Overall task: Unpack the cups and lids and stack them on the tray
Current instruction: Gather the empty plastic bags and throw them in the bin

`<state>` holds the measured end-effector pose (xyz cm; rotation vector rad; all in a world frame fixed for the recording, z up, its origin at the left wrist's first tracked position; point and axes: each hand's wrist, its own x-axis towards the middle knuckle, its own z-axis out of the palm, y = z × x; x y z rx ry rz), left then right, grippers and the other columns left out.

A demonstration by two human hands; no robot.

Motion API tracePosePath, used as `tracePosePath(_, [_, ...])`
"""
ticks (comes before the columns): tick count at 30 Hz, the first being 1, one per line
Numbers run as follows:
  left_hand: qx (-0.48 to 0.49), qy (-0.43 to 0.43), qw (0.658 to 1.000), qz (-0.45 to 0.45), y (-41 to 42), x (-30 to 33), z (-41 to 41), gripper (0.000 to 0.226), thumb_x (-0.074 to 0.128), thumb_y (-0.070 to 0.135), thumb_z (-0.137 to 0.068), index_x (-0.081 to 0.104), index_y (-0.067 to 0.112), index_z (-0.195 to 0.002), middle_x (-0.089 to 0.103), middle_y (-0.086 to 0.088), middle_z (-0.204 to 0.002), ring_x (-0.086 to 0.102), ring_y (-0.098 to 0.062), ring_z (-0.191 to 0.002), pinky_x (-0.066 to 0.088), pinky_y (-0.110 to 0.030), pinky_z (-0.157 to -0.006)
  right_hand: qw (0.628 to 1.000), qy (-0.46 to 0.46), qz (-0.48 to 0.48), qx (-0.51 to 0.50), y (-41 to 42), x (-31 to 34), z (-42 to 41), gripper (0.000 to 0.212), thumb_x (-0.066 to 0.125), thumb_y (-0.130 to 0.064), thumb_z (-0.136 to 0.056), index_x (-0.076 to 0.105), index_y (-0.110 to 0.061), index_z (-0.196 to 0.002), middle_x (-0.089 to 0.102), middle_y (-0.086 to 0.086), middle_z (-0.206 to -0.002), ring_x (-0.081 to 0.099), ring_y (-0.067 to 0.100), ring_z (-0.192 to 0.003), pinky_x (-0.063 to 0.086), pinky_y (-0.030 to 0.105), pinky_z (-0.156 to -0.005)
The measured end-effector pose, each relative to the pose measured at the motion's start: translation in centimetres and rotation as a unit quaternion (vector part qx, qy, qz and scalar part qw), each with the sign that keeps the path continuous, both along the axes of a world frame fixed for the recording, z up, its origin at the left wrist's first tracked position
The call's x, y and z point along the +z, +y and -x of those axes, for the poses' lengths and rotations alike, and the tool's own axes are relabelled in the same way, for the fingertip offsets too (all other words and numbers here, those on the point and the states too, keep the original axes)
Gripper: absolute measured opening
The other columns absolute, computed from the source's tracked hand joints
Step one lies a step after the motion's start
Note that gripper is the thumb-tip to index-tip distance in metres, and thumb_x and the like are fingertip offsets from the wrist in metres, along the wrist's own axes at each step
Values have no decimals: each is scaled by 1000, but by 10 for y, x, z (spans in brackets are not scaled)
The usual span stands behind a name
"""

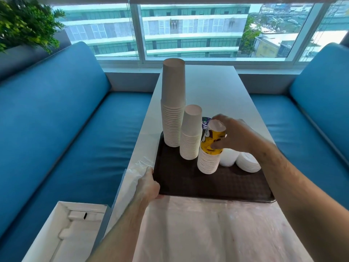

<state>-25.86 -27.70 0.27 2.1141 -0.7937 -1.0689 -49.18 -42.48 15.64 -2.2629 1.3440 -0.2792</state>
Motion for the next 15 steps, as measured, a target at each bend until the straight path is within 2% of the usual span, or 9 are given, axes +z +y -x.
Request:
tracePosePath(10, [-18, -35, 999, -6, -1, -3, -3, 39, 41, -10, -93, 48, 24, -111, 61, -8, -112, 66, -34, -101, 63, -50, -76, 1000, -5, 1, 10, -5, 0, -5, 83, 91, -22, -71, 45, -28, -140, 63, 4, -129, 61, 26, -107, 58, 40, -89])
tracePosePath(15, [-14, -23, 1000, -7, 0, -1, -1, 40, 41, -12, -94, 48, 22, -113, 60, -8, -113, 65, -35, -101, 64, -48, -70, 1000, -12, 1, 9, -5, 0, -6, 82, 91, -22, -72, 46, -26, -141, 62, 4, -129, 61, 25, -105, 56, 37, -89])
